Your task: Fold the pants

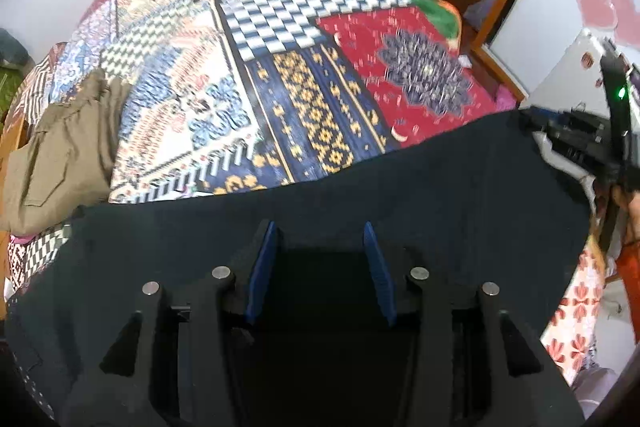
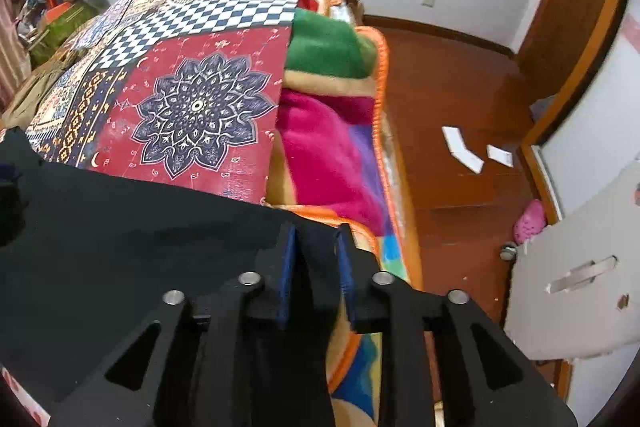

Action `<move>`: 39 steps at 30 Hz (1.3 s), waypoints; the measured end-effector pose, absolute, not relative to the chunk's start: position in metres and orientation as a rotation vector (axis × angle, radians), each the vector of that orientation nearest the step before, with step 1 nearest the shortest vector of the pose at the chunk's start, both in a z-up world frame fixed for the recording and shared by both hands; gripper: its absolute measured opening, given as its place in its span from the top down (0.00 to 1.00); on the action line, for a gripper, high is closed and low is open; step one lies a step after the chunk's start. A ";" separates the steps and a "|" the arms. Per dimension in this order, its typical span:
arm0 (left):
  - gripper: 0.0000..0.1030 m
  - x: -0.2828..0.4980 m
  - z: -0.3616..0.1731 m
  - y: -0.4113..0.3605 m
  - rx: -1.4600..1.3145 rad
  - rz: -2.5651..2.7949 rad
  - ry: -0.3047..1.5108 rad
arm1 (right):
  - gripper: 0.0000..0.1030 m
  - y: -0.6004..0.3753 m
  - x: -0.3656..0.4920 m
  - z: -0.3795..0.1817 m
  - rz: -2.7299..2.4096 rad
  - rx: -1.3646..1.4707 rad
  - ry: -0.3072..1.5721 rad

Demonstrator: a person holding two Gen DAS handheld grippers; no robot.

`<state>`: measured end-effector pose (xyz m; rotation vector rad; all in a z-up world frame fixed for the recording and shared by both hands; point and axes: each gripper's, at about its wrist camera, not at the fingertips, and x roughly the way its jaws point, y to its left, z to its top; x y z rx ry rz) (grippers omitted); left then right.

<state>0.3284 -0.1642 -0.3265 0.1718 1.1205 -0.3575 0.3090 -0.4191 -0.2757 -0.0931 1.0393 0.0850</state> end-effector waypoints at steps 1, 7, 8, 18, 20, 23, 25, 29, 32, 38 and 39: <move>0.55 0.325 -0.318 -0.158 0.161 -0.352 1.103 | 0.76 -0.420 0.306 -0.271 0.080 -0.098 1.031; 0.47 0.294 -0.287 -0.129 0.112 -0.334 1.051 | 0.70 -0.407 0.266 -0.224 0.171 -0.072 0.961; 0.47 0.288 -0.287 -0.126 0.106 -0.333 1.057 | 0.65 -0.403 0.260 -0.221 0.197 -0.054 0.959; 0.45 0.217 -0.321 -0.114 0.106 -0.328 1.115 | 0.64 -0.372 0.198 -0.271 0.295 0.001 1.095; 0.45 0.211 -0.320 -0.109 0.093 -0.319 1.103 | 0.64 -0.380 0.197 -0.272 0.288 0.054 1.103; 0.45 0.203 -0.314 -0.103 0.085 -0.308 1.094 | 0.64 -0.379 0.194 -0.269 0.279 0.051 1.118; 0.45 0.195 -0.307 -0.095 0.084 -0.304 1.091 | 0.64 -0.376 0.193 -0.263 0.268 0.009 1.124; 0.42 0.175 -0.284 -0.053 0.061 -0.229 1.036 | 0.61 -0.375 0.188 -0.240 0.239 -0.036 1.101; 0.36 0.162 -0.273 -0.002 0.001 -0.120 1.002 | 0.61 -0.374 0.182 -0.219 0.228 -0.047 1.056; 0.36 0.135 -0.273 0.111 -0.131 0.130 1.015 | 0.60 -0.348 0.180 -0.193 0.276 -0.012 0.996; 0.36 0.129 -0.274 0.125 -0.152 0.157 1.014 | 0.60 -0.339 0.181 -0.190 0.287 -0.019 0.990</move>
